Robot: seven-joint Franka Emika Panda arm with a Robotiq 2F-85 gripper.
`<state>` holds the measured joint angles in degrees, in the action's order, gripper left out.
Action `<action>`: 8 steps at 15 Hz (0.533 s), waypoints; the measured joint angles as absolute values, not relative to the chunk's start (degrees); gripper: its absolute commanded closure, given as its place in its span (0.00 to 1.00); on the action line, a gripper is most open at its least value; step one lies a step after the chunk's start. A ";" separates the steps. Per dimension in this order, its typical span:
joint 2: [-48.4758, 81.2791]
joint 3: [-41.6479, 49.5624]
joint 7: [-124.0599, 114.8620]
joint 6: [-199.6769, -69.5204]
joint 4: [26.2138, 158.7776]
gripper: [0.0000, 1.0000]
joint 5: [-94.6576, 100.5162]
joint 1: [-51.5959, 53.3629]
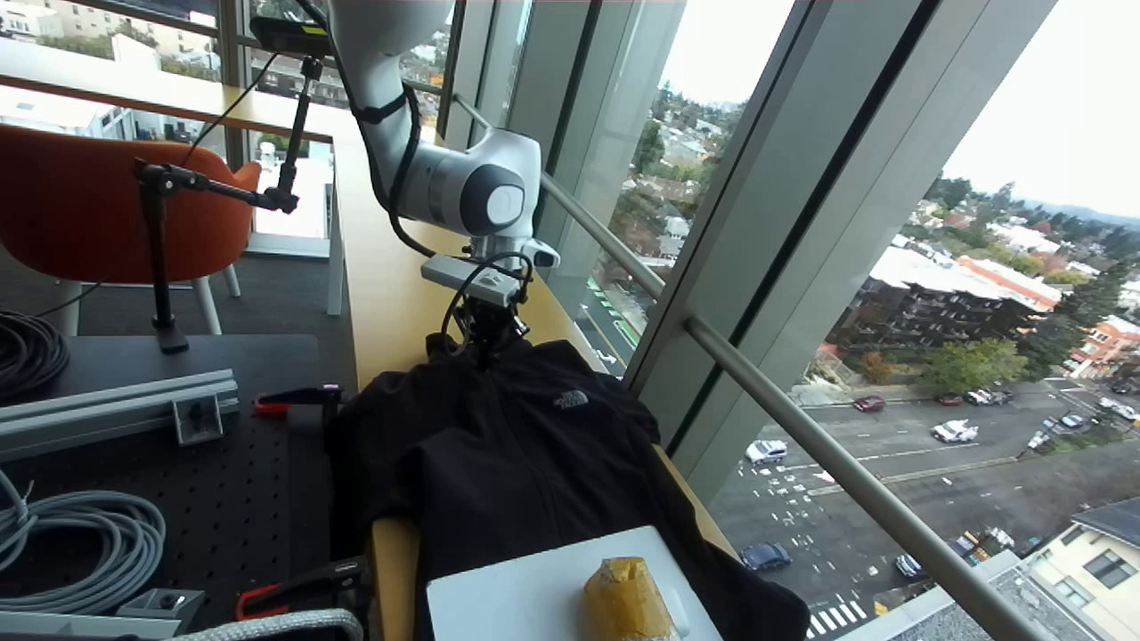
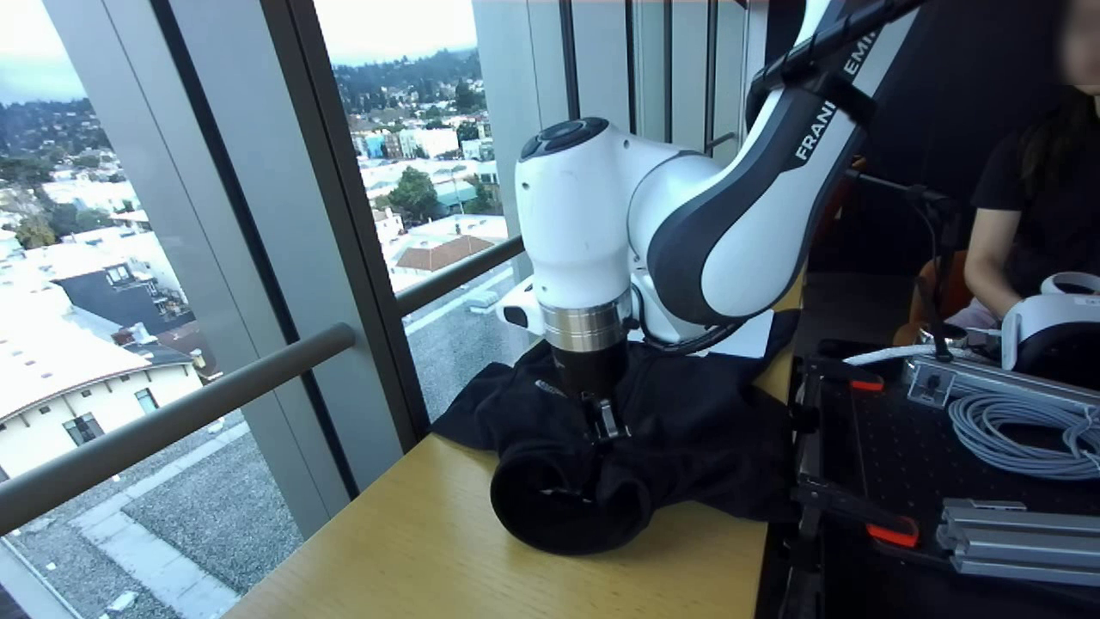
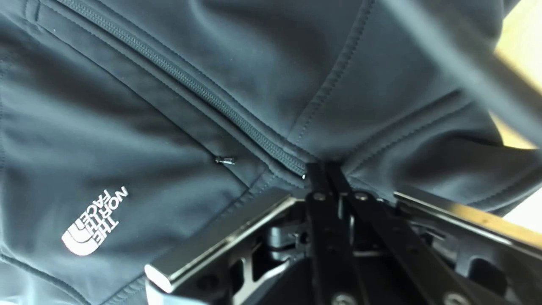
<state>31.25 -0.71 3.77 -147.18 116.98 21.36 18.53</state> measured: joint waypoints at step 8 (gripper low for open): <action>31.23 -0.75 3.77 -147.55 116.12 0.99 22.03 18.76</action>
<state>31.23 -0.75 3.77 -147.55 116.12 22.03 18.76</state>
